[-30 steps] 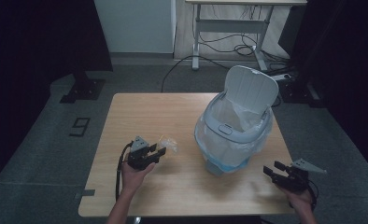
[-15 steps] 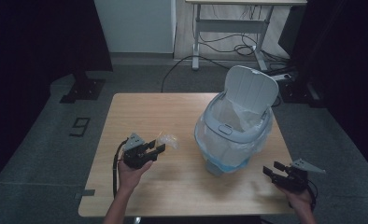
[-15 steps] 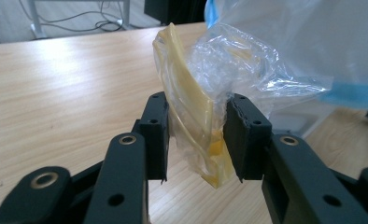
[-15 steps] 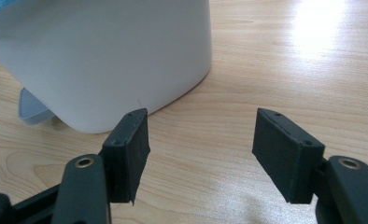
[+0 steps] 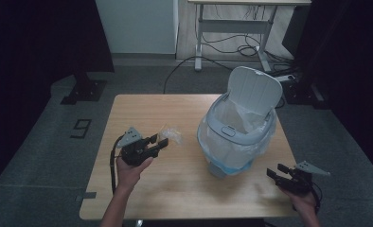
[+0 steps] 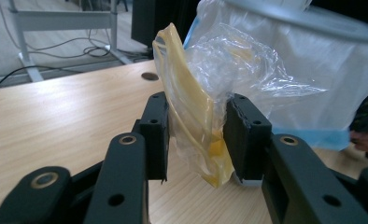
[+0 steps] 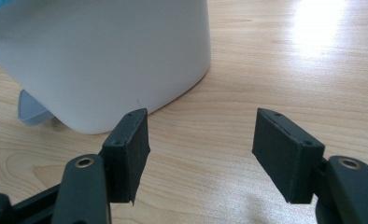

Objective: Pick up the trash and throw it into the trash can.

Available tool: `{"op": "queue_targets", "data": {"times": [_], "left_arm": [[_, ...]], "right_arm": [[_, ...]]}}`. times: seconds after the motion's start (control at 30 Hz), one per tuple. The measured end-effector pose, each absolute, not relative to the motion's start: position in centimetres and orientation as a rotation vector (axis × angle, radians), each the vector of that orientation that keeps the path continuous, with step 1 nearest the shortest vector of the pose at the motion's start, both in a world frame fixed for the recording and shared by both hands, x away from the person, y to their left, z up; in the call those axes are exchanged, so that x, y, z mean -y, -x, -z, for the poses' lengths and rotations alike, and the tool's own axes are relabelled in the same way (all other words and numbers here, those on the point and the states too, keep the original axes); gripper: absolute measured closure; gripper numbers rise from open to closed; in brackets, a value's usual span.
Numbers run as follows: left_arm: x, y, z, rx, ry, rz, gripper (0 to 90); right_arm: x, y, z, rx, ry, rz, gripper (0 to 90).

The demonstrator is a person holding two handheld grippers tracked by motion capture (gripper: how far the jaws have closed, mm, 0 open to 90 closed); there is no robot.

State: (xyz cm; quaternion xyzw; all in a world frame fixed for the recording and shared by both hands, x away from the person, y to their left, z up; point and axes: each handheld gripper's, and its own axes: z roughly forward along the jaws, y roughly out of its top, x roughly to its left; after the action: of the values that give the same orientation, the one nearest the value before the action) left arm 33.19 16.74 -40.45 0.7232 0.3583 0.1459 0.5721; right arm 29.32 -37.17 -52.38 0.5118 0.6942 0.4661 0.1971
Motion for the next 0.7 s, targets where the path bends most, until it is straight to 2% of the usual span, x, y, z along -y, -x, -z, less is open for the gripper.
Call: {"op": "queue_targets", "data": {"times": [0.7], "left_arm": [[-15.0, -33.4, 36.4, -0.756, -1.684, -0.31, 62.3]], "right_arm": [[37.2, -29.4, 52.7, -1.952, -1.445, -1.294, 35.6]]}}
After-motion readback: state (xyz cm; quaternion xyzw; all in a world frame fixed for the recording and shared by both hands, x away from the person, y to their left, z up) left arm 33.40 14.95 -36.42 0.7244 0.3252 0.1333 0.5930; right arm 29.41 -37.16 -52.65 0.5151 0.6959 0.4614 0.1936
